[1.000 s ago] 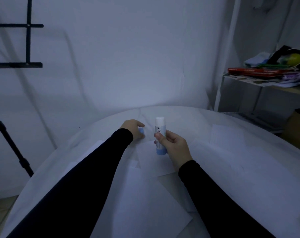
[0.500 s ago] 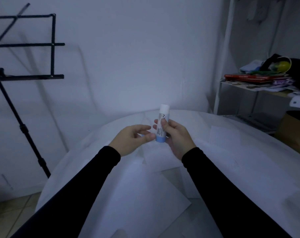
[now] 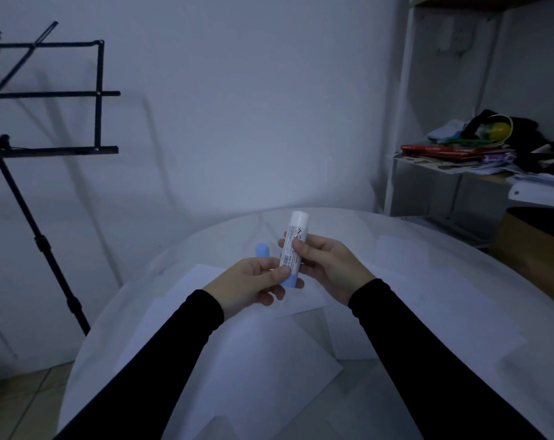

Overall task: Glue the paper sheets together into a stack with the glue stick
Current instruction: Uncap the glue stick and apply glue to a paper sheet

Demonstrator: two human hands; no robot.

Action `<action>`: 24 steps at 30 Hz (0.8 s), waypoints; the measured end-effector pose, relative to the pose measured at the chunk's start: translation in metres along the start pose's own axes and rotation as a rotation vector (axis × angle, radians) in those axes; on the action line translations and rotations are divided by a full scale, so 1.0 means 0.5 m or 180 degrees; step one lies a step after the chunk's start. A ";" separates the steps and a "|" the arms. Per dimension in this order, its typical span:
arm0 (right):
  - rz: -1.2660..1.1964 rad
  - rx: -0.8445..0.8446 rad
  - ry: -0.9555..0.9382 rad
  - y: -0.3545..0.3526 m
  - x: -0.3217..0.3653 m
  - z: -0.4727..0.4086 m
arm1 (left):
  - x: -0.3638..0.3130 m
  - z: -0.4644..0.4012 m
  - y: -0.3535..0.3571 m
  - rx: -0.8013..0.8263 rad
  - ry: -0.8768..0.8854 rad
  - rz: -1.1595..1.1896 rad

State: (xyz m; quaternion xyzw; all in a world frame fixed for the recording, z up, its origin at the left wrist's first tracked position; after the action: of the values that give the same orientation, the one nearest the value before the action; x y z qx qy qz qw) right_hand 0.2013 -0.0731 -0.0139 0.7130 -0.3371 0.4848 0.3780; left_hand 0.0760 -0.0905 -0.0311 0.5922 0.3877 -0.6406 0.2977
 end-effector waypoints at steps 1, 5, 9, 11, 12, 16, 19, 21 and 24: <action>0.0012 0.0022 -0.0018 -0.002 0.004 0.001 | 0.003 -0.001 0.004 0.0063 -0.0007 0.0108; 0.0096 0.0181 -0.0020 -0.001 0.015 0.005 | 0.009 -0.006 0.008 0.0150 -0.0074 0.0355; 0.0181 0.0208 0.0094 -0.005 0.012 0.006 | 0.013 -0.007 0.010 0.0102 -0.0175 0.0304; 0.0487 0.0123 0.0157 -0.009 0.011 0.007 | 0.021 -0.009 0.005 -0.0005 -0.0291 0.0253; 0.0714 0.0008 0.0175 -0.012 0.010 0.007 | 0.024 -0.011 0.003 -0.0104 -0.0377 0.0222; 0.1053 -0.0421 0.0058 -0.022 0.012 0.005 | 0.031 -0.015 -0.008 -0.0435 -0.0504 0.0110; 0.1028 -0.0234 0.0070 -0.016 0.016 0.006 | 0.025 -0.010 -0.001 -0.0209 -0.0485 0.0244; 0.0900 -0.0008 0.0065 -0.010 0.018 0.007 | 0.022 -0.003 0.008 0.0095 -0.0491 0.0402; 0.0780 0.0236 -0.0011 -0.003 0.024 0.009 | 0.019 0.003 0.013 0.0391 -0.0447 0.0545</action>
State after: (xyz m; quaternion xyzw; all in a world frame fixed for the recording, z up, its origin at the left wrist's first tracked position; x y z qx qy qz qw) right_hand 0.2083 -0.0775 -0.0040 0.6807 -0.4043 0.5383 0.2888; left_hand 0.0796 -0.0946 -0.0413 0.5939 0.2739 -0.6753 0.3408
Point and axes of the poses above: each hand's wrist, its own z-axis away from the middle knuckle, its own y-axis out of the palm, x = y × z, the point moved 6 cm from there along -z, towards the middle knuckle, and after that the axes turned 6 degrees about x, right-handed, at the moved point
